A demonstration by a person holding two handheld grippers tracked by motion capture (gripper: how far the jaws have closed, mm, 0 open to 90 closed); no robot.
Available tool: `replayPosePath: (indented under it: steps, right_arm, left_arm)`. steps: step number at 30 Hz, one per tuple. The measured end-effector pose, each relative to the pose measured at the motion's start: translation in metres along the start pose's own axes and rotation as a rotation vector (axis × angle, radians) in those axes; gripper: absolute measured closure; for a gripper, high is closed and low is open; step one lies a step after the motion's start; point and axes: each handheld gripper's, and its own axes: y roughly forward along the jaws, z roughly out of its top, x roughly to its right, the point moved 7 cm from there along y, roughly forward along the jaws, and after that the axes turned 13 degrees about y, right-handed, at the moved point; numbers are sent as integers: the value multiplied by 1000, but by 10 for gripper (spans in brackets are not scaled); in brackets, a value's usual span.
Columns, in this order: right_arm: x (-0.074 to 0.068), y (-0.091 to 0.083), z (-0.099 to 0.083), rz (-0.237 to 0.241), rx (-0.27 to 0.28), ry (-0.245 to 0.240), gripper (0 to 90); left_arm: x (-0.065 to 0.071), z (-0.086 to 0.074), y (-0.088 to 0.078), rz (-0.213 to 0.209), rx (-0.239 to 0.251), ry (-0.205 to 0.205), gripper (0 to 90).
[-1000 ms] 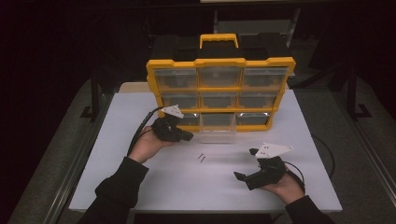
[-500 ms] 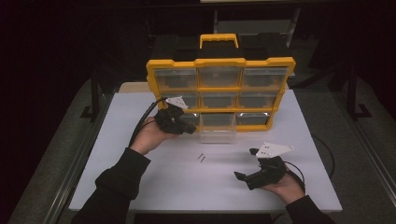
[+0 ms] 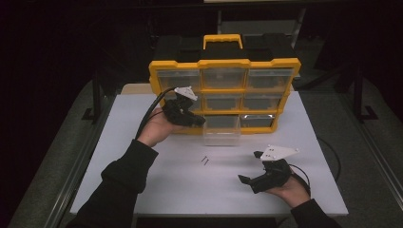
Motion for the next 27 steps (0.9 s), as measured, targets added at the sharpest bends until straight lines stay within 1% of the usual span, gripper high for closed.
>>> replayPosePath:
  steps: [5,9,10,15,18,19,22,23,26,27]
  right_arm:
    - [1,0,0,-1,1,1,0]
    - [1,0,0,0,0,0,0]
    - [1,0,0,0,0,0,0]
    - [0,0,0,2,-3,0,0]
    - [0,0,0,2,-3,0,0]
    - [0,0,0,2,-2,-1,0]
    - [0,0,0,2,-2,-2,0]
    - [0,0,0,1,-1,-1,0]
    - [0,-1,0,2,0,-4,0]
    - [0,-1,0,3,2,-4,0]
  left_arm:
    - [-1,10,7,-4,-8,15,872]
    - [-3,16,18,3,-8,25,871]
    - [-3,16,18,3,-8,25,871]
    - [-1,23,29,-1,-18,45,871]
    - [0,26,36,-3,-28,55,871]
    - [0,28,41,-2,-35,60,871]
    - [0,29,46,-4,-36,60,871]
    - [-1,29,50,-7,-42,64,871]
    - [-1,28,54,-9,-55,63,871]
    - [-2,28,57,-6,-50,62,871]
